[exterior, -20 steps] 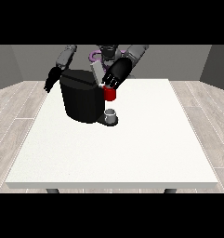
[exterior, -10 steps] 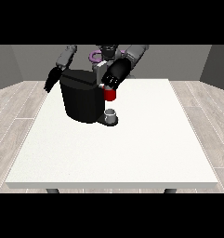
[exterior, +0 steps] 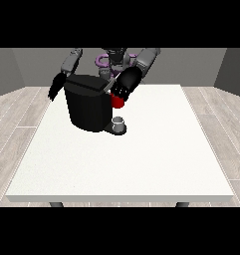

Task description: Insert the coffee pod into the coffee machine and close the lid

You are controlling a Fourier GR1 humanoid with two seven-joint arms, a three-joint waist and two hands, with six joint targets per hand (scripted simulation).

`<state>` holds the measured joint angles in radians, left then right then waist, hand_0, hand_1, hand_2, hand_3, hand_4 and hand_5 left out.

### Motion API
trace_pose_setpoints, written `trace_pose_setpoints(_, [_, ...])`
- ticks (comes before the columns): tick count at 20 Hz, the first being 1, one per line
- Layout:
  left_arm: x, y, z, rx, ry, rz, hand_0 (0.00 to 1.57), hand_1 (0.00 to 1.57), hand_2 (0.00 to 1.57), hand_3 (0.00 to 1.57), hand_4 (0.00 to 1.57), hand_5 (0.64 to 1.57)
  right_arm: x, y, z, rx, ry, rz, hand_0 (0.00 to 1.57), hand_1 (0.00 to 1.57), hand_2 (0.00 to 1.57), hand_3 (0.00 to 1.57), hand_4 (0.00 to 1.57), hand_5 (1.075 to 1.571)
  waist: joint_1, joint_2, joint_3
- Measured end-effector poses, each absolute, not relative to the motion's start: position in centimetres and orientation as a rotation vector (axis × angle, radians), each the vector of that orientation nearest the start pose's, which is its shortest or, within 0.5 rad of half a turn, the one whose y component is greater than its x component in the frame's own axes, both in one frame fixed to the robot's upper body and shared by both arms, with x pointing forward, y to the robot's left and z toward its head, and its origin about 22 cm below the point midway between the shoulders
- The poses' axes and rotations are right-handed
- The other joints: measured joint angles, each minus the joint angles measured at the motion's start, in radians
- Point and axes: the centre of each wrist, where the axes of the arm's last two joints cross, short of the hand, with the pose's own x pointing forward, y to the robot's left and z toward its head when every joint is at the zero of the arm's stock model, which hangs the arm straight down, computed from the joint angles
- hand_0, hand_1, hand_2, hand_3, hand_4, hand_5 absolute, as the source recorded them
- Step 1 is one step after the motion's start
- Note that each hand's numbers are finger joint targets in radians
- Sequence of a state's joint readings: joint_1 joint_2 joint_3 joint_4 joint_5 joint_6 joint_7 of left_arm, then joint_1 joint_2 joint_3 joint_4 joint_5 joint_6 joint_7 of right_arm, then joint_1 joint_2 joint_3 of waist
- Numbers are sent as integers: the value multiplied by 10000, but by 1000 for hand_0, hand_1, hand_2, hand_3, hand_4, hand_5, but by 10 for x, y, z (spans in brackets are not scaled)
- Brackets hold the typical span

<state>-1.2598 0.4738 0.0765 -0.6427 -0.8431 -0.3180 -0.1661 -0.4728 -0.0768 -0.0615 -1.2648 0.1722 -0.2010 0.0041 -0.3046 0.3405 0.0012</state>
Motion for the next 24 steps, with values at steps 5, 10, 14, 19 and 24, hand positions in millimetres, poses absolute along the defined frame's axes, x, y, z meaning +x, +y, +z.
trace_pose_setpoints(5, [460,255,286,8111,-16527,-11520,1247,1247,1211,957,0,1571,351,-208,64,-2651,-17325,1198,0,0,0,0,144,1571,-159,153,-11])
trace_pose_setpoints(10, [459,251,298,8400,-17071,-11367,1224,1224,1202,978,0,1571,356,-210,67,-2770,-17501,1233,0,0,0,0,74,1571,-147,411,-14])
trace_pose_setpoints(14, [459,255,297,8573,-17296,-11478,1222,1222,1174,886,0,1571,356,-205,70,-2789,-17494,1308,0,0,0,0,108,1571,-171,417,-12])
trace_pose_setpoints(19, [457,266,300,9081,-17330,-11654,925,925,982,695,0,1571,356,-199,78,-2730,-17613,1487,0,0,0,0,87,1571,-327,512,-11])
trace_pose_setpoints(24, [456,268,301,9626,-17517,-12137,0,0,668,537,0,1571,357,-198,77,-2932,-17654,1373,0,0,0,0,149,1571,-208,594,-3])
